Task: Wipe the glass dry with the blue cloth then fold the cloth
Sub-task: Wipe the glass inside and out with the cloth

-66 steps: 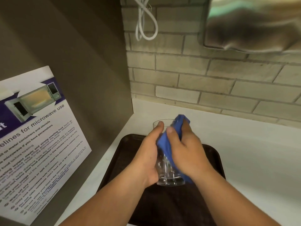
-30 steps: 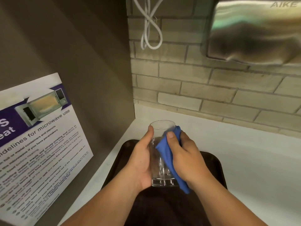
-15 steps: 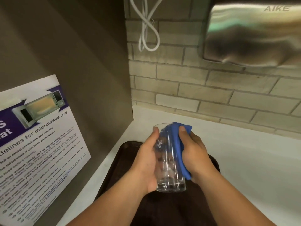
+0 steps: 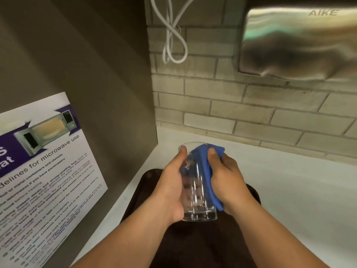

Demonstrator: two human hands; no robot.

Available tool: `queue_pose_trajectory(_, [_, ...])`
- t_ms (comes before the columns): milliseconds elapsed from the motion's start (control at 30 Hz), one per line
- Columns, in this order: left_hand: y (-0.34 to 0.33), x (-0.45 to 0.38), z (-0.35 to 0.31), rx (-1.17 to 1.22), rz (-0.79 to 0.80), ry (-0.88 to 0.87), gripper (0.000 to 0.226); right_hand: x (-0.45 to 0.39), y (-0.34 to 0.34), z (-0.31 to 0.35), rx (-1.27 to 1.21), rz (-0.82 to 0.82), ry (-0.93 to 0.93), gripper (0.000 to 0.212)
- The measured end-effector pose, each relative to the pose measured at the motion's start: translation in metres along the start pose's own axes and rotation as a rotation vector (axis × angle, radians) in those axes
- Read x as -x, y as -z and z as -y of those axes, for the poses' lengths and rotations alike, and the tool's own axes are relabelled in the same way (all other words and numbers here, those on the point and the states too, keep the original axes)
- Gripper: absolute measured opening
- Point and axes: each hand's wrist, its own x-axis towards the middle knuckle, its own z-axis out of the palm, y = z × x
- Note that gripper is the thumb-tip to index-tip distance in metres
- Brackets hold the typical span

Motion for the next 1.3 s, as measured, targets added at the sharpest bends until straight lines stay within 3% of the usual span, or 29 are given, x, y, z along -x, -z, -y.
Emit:
queue_pose_trajectory(67, [0.002, -0.002, -0.008, 0.024, -0.025, 0.033, 0.078, 0.008, 0.003, -0.011, -0.039, 0.149, -0.009, 0.035])
queue_pose_trajectory(167, [0.007, -0.009, -0.009, 0.009, -0.079, 0.026, 0.073, 0.029, -0.001, -0.022, 0.091, 0.369, 0.041, 0.068])
queue_pose_trajectory(300, [0.003, -0.001, 0.005, -0.033, -0.041, 0.023, 0.07, 0.018, -0.009, -0.01, 0.148, 0.167, 0.104, 0.036])
queue_pose_trajectory(433, [0.004, -0.001, 0.007, -0.015, -0.023, 0.009, 0.068, -0.002, -0.003, 0.0, -0.018, 0.0, -0.013, 0.034])
queue_pose_trajectory(567, [0.01, -0.006, -0.005, 0.061, -0.057, 0.078, 0.081, 0.021, 0.0, -0.021, -0.062, 0.23, -0.13, 0.053])
queue_pose_trajectory(667, [0.013, -0.005, 0.0, 0.028, -0.042, 0.076, 0.076, 0.035, -0.001, -0.025, 0.073, 0.385, -0.056, 0.071])
queue_pose_trajectory(800, [0.006, 0.005, 0.015, -0.004, 0.028, 0.044, 0.07, 0.013, 0.0, -0.009, 0.053, 0.146, 0.03, 0.036])
queue_pose_trajectory(900, [0.003, 0.009, 0.011, 0.014, 0.043, 0.018, 0.071, 0.003, -0.002, -0.001, -0.048, 0.01, -0.031, 0.041])
queue_pose_trajectory(1133, [0.019, 0.002, 0.005, 0.003, 0.136, 0.056, 0.078, 0.001, 0.002, 0.008, -0.084, 0.065, -0.088, 0.042])
queue_pose_trajectory(1300, [0.019, -0.001, 0.006, 0.042, 0.152, 0.035, 0.071, -0.003, 0.011, -0.002, -0.192, 0.138, -0.066, 0.038])
